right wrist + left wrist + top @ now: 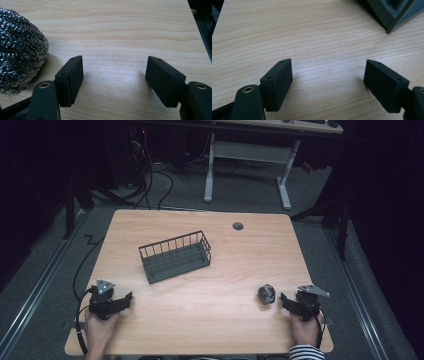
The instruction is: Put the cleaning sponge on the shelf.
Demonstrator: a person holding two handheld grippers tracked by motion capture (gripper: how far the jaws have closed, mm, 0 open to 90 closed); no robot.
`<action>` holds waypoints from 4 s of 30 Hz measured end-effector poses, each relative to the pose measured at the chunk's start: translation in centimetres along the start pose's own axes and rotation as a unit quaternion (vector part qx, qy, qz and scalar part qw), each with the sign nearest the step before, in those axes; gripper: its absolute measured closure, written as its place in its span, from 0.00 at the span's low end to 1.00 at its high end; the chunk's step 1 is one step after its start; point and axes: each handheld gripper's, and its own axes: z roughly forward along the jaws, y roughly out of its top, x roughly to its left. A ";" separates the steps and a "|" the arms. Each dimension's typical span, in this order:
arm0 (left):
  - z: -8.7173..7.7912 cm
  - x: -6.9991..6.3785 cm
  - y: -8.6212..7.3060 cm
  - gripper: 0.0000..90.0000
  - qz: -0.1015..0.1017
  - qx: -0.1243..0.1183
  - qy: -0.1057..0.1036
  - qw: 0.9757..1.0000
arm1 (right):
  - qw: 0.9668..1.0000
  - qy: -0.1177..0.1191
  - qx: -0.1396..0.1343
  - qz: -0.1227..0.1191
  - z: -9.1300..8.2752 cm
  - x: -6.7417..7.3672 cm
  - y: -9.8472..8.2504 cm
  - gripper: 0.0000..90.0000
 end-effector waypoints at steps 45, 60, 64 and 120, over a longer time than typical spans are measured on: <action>-3.9 -1.3 5.0 0.19 0.005 -0.046 -0.093 0.995 | 1.000 0.007 0.002 -0.003 -0.1 0.2 -0.1 0.35; -4.6 -2.7 10.0 0.20 0.013 -0.052 -0.113 0.992 | 1.000 0.008 0.002 -0.006 -0.1 0.2 -0.1 0.35; -4.2 -3.2 11.1 0.21 0.021 -0.050 -0.111 0.992 | 1.000 0.008 0.002 -0.006 -0.1 0.2 -0.1 0.35; 3.5 -6.4 13.1 0.65 -0.004 -0.010 -0.108 0.994 | 1.000 0.012 0.001 -0.010 -0.1 0.2 -0.1 0.34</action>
